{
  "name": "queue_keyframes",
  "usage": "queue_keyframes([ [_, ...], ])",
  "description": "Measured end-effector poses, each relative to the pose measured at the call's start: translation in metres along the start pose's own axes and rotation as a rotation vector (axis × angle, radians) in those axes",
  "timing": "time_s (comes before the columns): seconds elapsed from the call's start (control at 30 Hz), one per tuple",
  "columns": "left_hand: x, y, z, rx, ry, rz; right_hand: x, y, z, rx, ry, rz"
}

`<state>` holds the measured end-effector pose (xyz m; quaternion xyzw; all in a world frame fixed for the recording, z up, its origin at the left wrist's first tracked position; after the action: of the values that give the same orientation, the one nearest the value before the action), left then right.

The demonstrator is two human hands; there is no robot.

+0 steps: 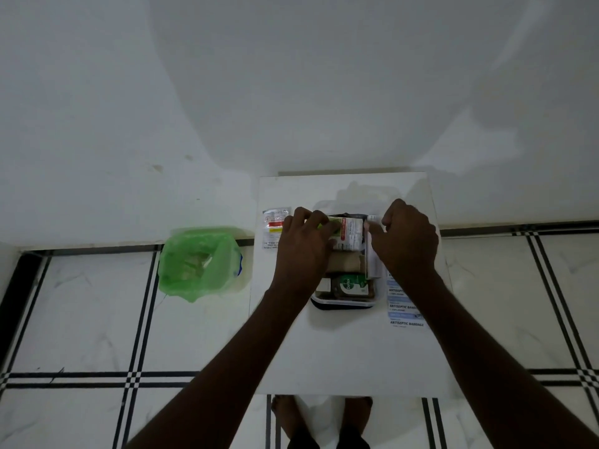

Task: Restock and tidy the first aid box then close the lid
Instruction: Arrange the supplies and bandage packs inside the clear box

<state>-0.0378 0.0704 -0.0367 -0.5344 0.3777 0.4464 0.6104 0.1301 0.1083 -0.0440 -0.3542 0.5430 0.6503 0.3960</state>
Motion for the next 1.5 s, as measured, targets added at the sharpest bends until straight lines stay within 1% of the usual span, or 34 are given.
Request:
queue_keyframes([
  [0.1, 0.001, 0.002, -0.001, 0.015, 0.001, -0.023, 0.000, -0.004, -0.007, 0.047, 0.012, 0.100],
  [0.17, 0.003, 0.003, -0.002, 0.021, -0.002, -0.042, -0.006, -0.003, -0.012, 0.032, 0.039, 0.170],
  [0.2, 0.004, 0.004, -0.003, 0.026, -0.002, -0.041, -0.009, -0.003, -0.016, 0.007, 0.082, 0.183],
  [0.23, 0.006, 0.004, -0.003, 0.032, 0.000, -0.035, -0.012, -0.004, -0.020, -0.027, 0.153, 0.174],
  [0.33, 0.008, 0.005, -0.007, 0.040, 0.004, -0.012, -0.020, -0.012, -0.036, -0.087, 0.504, 0.098],
  [0.37, 0.008, 0.005, -0.008, 0.040, 0.008, -0.008, -0.020, -0.015, -0.040, -0.092, 0.594, 0.084],
  [0.4, 0.008, 0.005, -0.009, 0.042, 0.013, -0.005, -0.019, -0.016, -0.042, -0.104, 0.643, 0.065],
  [0.43, 0.009, 0.005, -0.009, 0.045, 0.019, -0.003, -0.017, -0.017, -0.042, -0.119, 0.655, 0.043],
  [0.57, 0.009, 0.007, -0.008, 0.053, 0.040, 0.004, -0.010, -0.013, -0.037, -0.136, 0.540, 0.044],
  [0.67, 0.009, 0.008, -0.008, 0.067, 0.038, -0.008, -0.007, -0.014, -0.037, -0.146, 0.487, 0.014],
  [0.83, 0.010, 0.007, -0.010, 0.064, 0.007, -0.037, -0.008, -0.009, -0.040, -0.131, 0.472, 0.007],
  [0.87, 0.010, 0.007, -0.011, 0.063, -0.010, -0.045, -0.010, -0.008, -0.041, -0.141, 0.416, 0.047],
  [0.97, 0.003, 0.008, -0.013, 0.031, -0.105, -0.126, -0.015, -0.012, -0.043, -0.174, 0.112, 0.146],
  [1.0, 0.000, 0.010, -0.012, -0.017, -0.142, -0.177, -0.016, -0.016, -0.042, -0.152, 0.027, 0.160],
  [1.07, -0.002, 0.022, -0.009, -0.197, -0.198, -0.265, -0.013, -0.027, -0.042, -0.050, -0.051, 0.135],
  [1.1, 0.001, 0.033, -0.007, -0.304, -0.208, -0.281, -0.008, -0.033, -0.042, 0.017, -0.044, 0.087],
  [1.17, 0.013, 0.055, -0.004, -0.467, -0.170, -0.231, 0.004, -0.046, -0.046, 0.184, 0.071, -0.032],
  [1.23, 0.030, 0.074, -0.002, -0.555, -0.060, -0.147, 0.017, -0.054, -0.053, 0.319, 0.223, -0.139],
  [1.27, 0.037, 0.080, -0.001, -0.581, -0.001, -0.123, 0.023, -0.056, -0.056, 0.354, 0.265, -0.173],
  [1.33, 0.047, 0.083, 0.003, -0.615, 0.086, -0.071, 0.034, -0.058, -0.061, 0.378, 0.281, -0.199],
  [1.4, 0.051, 0.081, 0.007, -0.623, 0.128, -0.009, 0.040, -0.059, -0.062, 0.375, 0.249, -0.190],
  [1.43, 0.052, 0.080, 0.009, -0.639, 0.134, -0.013, 0.041, -0.059, -0.061, 0.370, 0.227, -0.173],
  [1.5, 0.053, 0.079, 0.011, -0.710, 0.123, -0.106, 0.040, -0.062, -0.060, 0.351, 0.185, -0.120],
])
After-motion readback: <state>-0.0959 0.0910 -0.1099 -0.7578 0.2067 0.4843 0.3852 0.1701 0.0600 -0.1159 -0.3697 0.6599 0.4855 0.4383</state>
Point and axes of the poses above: each hand's wrist, its own z-axis towards the middle knuckle, its own x-axis out of the palm, y = z × x, the point moved 1 cm from there along z, towards the middle knuckle, and after that the axes turned 8 degrees about -x, right-handed, at the moved point
